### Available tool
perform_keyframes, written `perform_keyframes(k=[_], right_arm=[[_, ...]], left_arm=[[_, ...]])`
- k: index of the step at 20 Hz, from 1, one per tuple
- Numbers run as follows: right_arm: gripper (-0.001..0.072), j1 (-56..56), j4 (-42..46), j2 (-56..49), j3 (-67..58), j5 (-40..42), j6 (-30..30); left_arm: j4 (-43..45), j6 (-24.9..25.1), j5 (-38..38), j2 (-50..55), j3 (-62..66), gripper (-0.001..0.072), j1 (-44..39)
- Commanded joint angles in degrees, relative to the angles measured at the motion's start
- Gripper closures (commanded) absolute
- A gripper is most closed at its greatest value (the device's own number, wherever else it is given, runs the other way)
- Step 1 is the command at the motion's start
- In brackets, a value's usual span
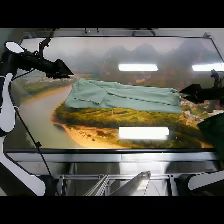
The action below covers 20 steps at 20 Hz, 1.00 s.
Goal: Fold the shirts.
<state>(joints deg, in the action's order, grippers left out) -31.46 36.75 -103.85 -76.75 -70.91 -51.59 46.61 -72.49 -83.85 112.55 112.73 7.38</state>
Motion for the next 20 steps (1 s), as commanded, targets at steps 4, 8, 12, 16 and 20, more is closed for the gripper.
perform_keyframes(k=[4,8,12,16,20], right_arm=[[0.0252,5.1,0.8,-6.0,-0.8,2.6,-4.1],[0.0469,9.8,0.2,-6.1,-0.8,0.9,-7.4],[0.0694,10.8,-3.8,-5.9,-2.2,-3.8,-7.6],[0.0694,9.9,-4.1,-1.6,-5.2,-10.5,-8.5],[0.0694,10.1,-8.8,8.1,-5.3,-12.8,-8.4]], left_arm=[[-8.9,-0.5,3.6,-1.9,-5.8,0.0363,-3.9],[-8.7,0.6,10.5,-1.5,-8.0,0.0365,-11.5],[-6.9,0.5,14.3,5.2,-3.5,0.0645,-20.7],[8.1,-7.1,11.2,14.1,7.2,0.0699,-29.6],[9.0,-8.6,10.9,15.7,3.8,0.0698,-33.2]])
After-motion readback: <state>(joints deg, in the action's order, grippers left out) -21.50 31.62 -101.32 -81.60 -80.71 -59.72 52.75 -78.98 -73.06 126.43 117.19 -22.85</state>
